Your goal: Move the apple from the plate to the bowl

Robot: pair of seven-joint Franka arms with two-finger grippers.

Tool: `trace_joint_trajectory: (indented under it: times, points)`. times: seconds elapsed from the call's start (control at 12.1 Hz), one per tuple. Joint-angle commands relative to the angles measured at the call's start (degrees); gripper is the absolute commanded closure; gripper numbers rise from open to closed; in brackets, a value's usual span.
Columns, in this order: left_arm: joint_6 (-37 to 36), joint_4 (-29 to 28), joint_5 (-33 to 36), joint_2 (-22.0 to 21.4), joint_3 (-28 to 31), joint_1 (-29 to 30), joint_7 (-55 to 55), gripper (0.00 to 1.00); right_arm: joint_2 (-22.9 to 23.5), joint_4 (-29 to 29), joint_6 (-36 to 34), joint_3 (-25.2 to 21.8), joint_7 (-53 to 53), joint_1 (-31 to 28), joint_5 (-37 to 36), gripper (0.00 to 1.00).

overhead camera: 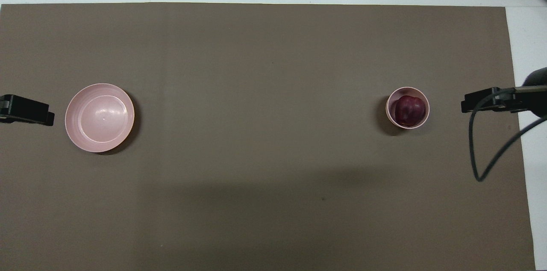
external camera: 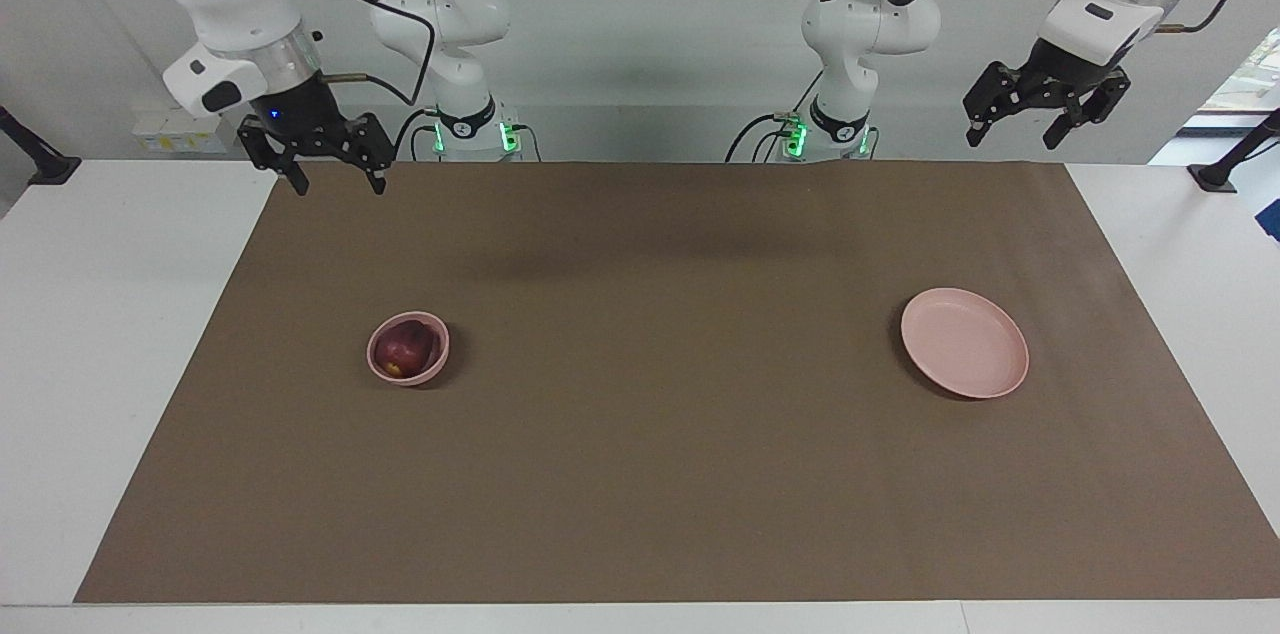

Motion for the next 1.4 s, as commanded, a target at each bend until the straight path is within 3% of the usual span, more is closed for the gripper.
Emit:
trace_joint_trajectory:
  times: [0.0, 0.49, 0.82, 0.99, 1.32]
  points:
    - [-0.5, 0.5, -0.4, 0.1, -0.2, 0.3, 0.1, 0.00, -0.1, 4.6, -6.0, 0.3, 0.2, -0.8, -0.8, 0.00]
    - [-0.3, 0.5, -0.4, 0.1, -0.2, 0.3, -0.1, 0.00, -1.9, 4.9, -11.1, 0.9, 0.4, -0.8, -1.0, 0.00]
    - [-0.5, 0.4, -0.4, 0.0, -0.2, 0.3, 0.8, 0.00, -2.8, 4.3, -10.8, 1.6, 0.1, -3.1, -0.5, 0.00]
    - [-0.5, 0.4, -0.4, 0.0, -0.2, 0.3, 2.8, 0.00, -2.7, 4.3, -10.5, 4.5, -0.1, -6.2, -0.4, 0.00]
    - [-0.8, 0.4, -0.4, 0.0, -0.2, 0.3, 3.6, 0.00, -2.9, 4.2, -10.7, 4.3, 0.0, -5.6, -0.3, 0.00]
